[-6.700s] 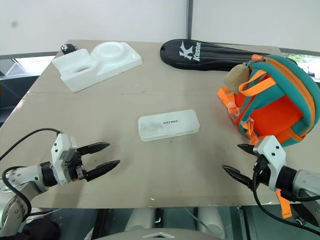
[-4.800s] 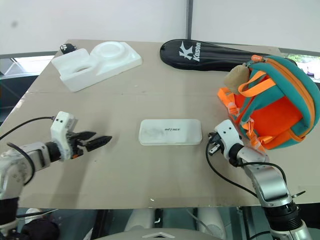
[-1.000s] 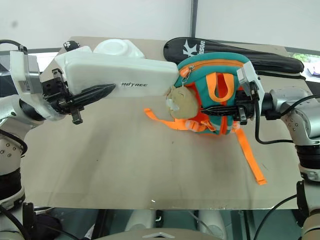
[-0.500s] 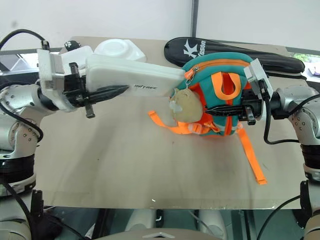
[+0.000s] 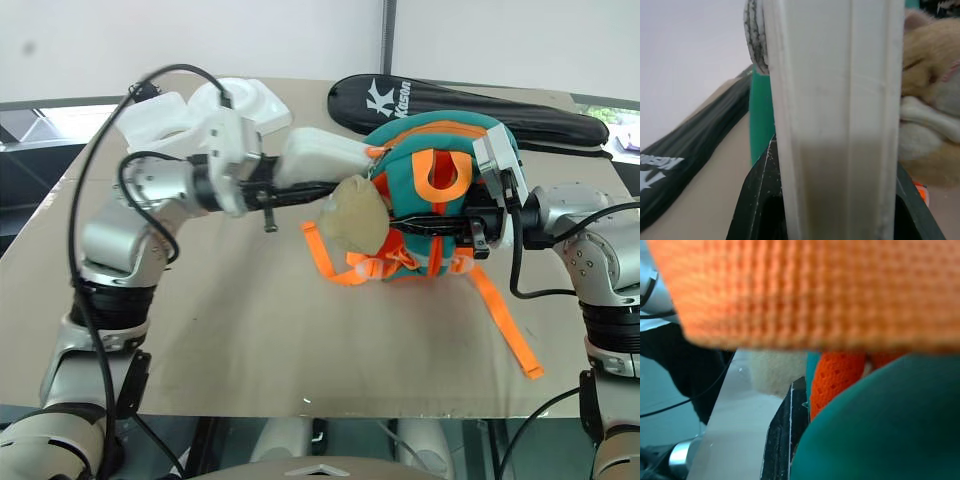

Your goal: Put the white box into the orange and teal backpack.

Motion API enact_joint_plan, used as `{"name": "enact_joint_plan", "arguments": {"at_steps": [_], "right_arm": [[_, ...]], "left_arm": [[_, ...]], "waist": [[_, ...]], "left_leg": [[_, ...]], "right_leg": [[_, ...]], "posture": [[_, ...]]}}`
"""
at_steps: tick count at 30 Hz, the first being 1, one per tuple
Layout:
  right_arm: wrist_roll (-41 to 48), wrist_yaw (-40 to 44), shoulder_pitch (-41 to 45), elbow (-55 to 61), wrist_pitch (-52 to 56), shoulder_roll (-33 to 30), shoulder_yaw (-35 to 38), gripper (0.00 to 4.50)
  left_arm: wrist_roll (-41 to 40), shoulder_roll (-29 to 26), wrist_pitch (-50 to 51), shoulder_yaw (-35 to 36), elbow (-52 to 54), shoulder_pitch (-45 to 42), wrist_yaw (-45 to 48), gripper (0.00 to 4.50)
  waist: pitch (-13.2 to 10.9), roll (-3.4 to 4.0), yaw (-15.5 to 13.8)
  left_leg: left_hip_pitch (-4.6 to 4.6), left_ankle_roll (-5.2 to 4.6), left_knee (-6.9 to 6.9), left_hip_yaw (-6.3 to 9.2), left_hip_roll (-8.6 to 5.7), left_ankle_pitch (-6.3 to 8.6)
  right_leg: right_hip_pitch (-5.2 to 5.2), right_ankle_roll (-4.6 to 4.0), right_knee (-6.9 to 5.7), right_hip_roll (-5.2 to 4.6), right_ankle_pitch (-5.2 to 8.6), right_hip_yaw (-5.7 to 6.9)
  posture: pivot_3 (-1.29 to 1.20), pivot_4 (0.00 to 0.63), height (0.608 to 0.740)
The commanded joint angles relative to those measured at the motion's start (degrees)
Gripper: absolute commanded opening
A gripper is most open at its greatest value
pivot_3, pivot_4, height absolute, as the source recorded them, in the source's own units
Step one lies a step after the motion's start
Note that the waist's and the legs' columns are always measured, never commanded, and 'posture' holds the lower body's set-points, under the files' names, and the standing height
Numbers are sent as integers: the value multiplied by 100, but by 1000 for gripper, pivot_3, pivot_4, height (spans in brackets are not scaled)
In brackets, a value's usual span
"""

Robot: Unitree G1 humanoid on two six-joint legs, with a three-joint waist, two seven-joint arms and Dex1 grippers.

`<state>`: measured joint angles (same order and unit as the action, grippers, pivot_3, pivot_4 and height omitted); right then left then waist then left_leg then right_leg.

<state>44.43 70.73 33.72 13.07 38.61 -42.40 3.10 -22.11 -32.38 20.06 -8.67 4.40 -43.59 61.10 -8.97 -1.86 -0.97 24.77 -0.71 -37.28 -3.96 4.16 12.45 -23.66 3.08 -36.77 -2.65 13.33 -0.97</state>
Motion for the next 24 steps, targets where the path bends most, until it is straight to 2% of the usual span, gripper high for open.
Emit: {"name": "enact_joint_plan", "arguments": {"at_steps": [1, 3, 5, 6, 7, 9, 10, 11, 15, 19, 22, 24], "right_arm": [[137, -199, -129, 331, -97, -17, 334, 73], [188, -316, -205, 415, -68, 20, 353, 73], [216, -487, -272, 498, -50, 74, 355, 0], [207, -564, -300, 513, -61, 99, 346, 0], [201, -612, -328, 516, -73, 114, 335, 0], [139, -714, -398, 495, -114, 146, 314, 0], [105, -767, -418, 478, -127, 156, 303, 0], [42, -834, -425, 442, -164, 175, 288, 0], [-115, -1074, -376, 273, -208, 250, 255, 0], [-131, -1215, -263, 191, -246, 390, 219, 0], [-47, -1225, -177, 213, -194, 459, 207, 0], [33, -1178, -146, 246, -127, 455, 210, 0]], "left_arm": [[453, 492, -19, -472, -521, -209, -281, 925], [548, 658, -28, -601, -715, -202, -207, 925], [772, 698, -154, -674, -918, -198, -250, 1990], [738, 730, -72, -581, -956, -192, -320, 2132], [717, 700, -51, -497, -948, -177, -319, 2756], [306, 574, 69, -116, -695, -24, -145, 3610], [95, 524, 228, 80, -579, 40, -136, 4199], [-159, 428, 460, 325, -447, 135, -122, 4422], [-1654, -111, 1789, 1459, 229, 671, 32, 4422], [-3718, -575, 3940, 2463, 779, 1156, -514, 4422], [-4642, -191, 4501, 2654, 1016, 1205, -1556, 4422], [-4697, 231, 4440, 2665, 1050, 1087, -2348, 4422]], "waist": [[0, 0, -5], [0, 0, 21], [0, 1, 47], [1, 1, 50], [1, 2, 50], [1, 2, 52], [1, 2, 60], [1, 2, 68], [1, 3, 119], [0, 1, 151], [0, 1, 127], [-1, 0, 83]], "left_leg": [[0, 0, -1, 1, -1, 0], [0, 0, -4, 0, -2, 0], [-5, 0, -2, 1, -1, 0], [-5, 0, 0, 3, 1, 0], [-7, 0, 0, 5, 2, 0], [-7, 0, 0, 8, 3, 0], [-7, 0, 0, 9, 4, 0], [-7, 0, 0, 7, 4, 0], [-6, 0, 0, 6, 5, 0], [-2, 0, -2, 16, 6, 0], [-6, 0, -2, 18, 4, 0], [-2, -1, -7, 28, -1, 0]], "right_leg": [[2, 0, 0, 0, 0, 1], [2, 1, 0, 0, 0, -2], [1, 1, -3, 2, 0, -5], [1, 0, -3, 4, 0, -5], [1, 0, -4, 7, 0, -5], [1, -1, -7, 9, 0, -4], [1, -1, -7, 9, 0, -4], [1, 0, -7, 9, 0, -6], [0, 0, -6, 8, 0, -7], [2, 0, -7, 5, 0, 6], [6, 2, -9, -1, 0, 6], [10, 2, -9, -3, -1, 12]], "posture": [[0, 150, 740], [0, 150, 740], [0, 150, 740], [0, 150, 740], [0, 150, 740], [0, 150, 740], [0, 150, 740], [0, 150, 740], [0, 150, 740], [0, 150, 740], [0, 150, 740], [0, 150, 740]]}}
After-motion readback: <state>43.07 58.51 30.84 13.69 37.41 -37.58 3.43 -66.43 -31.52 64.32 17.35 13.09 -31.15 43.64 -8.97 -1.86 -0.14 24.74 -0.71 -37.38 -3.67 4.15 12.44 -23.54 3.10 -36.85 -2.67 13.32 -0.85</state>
